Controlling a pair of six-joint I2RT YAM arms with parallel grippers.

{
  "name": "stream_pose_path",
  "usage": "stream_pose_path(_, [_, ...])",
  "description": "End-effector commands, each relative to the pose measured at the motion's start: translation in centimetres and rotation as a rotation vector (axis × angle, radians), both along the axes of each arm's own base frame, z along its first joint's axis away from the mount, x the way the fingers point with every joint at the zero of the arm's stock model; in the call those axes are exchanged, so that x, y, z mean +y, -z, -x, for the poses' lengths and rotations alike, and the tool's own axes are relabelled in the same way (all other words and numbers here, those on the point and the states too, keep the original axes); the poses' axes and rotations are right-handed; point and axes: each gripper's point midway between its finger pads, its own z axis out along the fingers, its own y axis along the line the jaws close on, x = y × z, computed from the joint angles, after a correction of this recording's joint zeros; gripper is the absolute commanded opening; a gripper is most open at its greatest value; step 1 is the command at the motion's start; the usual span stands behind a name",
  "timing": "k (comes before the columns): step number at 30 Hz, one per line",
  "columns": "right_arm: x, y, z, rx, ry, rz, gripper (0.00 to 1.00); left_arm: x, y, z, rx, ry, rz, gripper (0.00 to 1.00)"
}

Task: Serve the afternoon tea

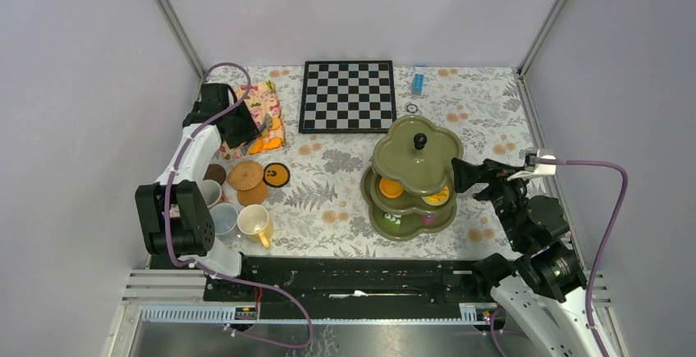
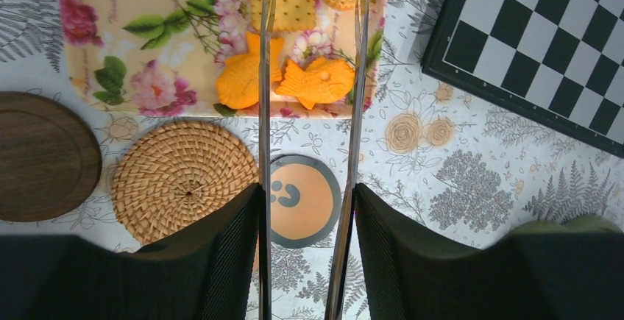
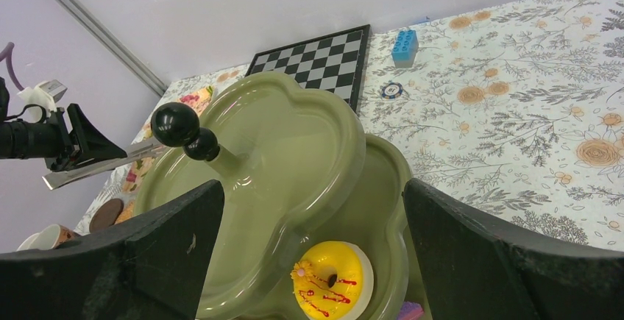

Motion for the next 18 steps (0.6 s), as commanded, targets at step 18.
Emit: stream_pose_path(18, [0.3, -0.7, 0.0, -0.03, -0.013, -0.013, 0.98, -1.5, -1.6, -3.5, -0.04, 0.092, -0.281, 0.51])
